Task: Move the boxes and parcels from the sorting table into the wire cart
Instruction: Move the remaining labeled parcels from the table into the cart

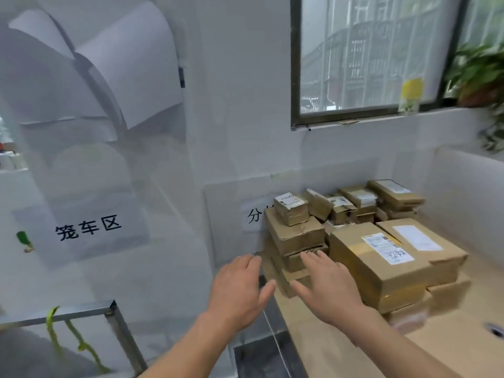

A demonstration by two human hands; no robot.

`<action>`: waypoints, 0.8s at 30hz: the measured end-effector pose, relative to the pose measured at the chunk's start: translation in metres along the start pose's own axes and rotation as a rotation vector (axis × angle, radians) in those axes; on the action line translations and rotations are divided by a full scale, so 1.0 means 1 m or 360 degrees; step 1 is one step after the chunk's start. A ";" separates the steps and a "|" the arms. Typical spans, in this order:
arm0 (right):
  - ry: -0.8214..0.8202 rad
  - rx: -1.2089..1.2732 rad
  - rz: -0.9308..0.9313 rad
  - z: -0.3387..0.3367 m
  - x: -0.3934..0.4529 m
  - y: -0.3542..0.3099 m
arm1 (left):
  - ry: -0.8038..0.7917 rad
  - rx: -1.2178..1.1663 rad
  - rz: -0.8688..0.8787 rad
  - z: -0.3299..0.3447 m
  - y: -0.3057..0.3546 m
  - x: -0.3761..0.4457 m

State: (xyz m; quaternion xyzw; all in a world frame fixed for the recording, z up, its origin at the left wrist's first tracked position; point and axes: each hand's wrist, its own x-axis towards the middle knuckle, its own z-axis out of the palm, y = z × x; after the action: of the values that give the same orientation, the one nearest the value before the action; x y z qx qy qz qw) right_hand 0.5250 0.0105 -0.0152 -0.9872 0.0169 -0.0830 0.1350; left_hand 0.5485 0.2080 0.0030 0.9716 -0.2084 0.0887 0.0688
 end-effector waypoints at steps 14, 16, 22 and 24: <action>0.0122 -0.0146 0.0627 -0.018 0.018 0.051 | -0.0059 -0.0228 0.0551 0.033 0.029 0.111; 0.0108 -0.0157 0.0714 -0.018 0.016 0.066 | -0.0082 -0.0290 0.0598 0.040 0.039 0.121; 0.0088 -0.0197 0.0904 -0.016 0.024 0.125 | -0.0195 -0.0333 0.0667 0.064 0.079 0.157; 0.0083 -0.0189 0.0937 -0.013 0.033 0.149 | -0.0235 -0.0310 0.0662 0.072 0.093 0.169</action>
State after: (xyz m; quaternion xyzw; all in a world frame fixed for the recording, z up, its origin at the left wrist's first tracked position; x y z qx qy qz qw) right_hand 0.5533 -0.1377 -0.0380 -0.9436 0.3107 -0.0645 0.0947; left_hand 0.6716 0.0453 -0.0241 0.9004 -0.4160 0.0091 0.1272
